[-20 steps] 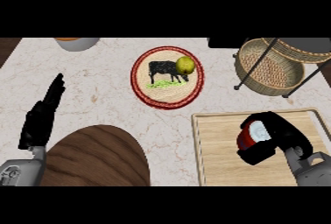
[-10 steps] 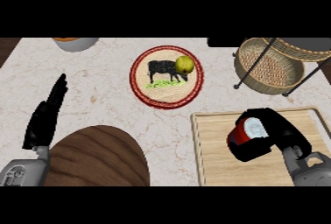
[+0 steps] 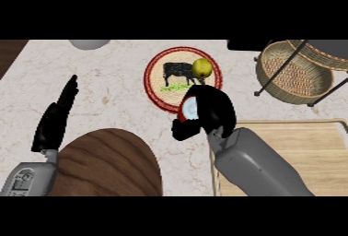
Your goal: Pick the can from the tray and place it in the tiered basket
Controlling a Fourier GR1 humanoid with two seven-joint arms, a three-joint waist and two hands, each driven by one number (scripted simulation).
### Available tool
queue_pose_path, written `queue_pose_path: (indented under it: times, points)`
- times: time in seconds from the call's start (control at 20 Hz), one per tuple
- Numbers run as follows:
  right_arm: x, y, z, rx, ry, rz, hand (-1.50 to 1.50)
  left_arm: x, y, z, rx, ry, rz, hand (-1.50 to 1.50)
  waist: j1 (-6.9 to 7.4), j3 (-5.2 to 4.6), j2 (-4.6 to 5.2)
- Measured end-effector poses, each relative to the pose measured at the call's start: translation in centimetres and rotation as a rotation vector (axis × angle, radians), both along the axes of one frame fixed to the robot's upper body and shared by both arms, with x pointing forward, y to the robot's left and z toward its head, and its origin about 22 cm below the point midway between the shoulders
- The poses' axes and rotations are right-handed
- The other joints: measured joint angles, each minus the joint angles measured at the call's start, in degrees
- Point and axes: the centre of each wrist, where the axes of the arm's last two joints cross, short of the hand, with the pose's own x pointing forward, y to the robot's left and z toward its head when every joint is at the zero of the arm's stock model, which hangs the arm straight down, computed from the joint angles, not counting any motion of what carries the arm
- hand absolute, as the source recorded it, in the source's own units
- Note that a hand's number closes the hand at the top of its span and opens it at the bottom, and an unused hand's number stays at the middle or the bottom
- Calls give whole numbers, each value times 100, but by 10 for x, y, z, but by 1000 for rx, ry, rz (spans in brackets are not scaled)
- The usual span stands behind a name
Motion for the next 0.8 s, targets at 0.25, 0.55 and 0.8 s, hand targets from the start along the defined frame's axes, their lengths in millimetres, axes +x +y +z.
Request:
queue_pose_path:
  times: [0.25,0.55,0.8]
  points:
    - [12,34,36,37,-283,-55,150,1,6,-1,0,4,14,0,-90,0,-29]
    - [25,43,87,33,-547,-139,150,-2,13,0,0,5,29,0,-199,3,-55]
    - [41,29,130,-45,-660,-217,150,-4,15,-3,1,2,40,0,-251,3,-62]
